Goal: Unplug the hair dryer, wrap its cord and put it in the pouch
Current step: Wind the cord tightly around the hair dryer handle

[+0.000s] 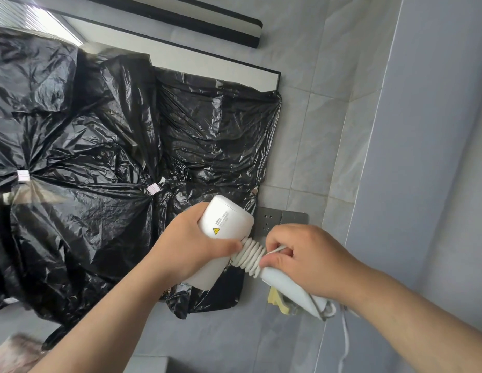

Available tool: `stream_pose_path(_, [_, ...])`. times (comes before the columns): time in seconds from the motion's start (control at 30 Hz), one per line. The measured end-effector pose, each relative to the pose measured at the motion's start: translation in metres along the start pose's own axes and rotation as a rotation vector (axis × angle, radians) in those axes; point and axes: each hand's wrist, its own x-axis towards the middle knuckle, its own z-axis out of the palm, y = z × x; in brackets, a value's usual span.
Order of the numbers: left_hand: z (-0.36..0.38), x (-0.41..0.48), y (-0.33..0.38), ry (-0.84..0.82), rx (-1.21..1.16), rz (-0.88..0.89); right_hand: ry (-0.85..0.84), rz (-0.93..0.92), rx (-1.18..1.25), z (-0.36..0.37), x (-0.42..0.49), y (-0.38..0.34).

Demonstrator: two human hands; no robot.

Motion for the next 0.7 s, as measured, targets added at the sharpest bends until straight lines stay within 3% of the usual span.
stream_pose_path(0.17, [-0.001,0.000,-0.005,-0.109,-0.159,-0.057,-0.070,0.070,0.113,-0.005,0.003,-0.007])
stream_pose_path(0.37, [-0.007,-0.006,-0.003,-0.226,-0.261,-0.020,-0.168,0.133,0.573,-0.008,0.003,-0.003])
stream_pose_path(0.6, [-0.007,-0.011,-0.002,-0.260,-0.359,-0.024,-0.176,0.213,0.834,0.003,0.004,0.007])
stream_pose_path(0.7, [-0.005,-0.011,-0.003,-0.280,-0.448,-0.036,-0.231,0.248,1.141,0.008,0.006,0.014])
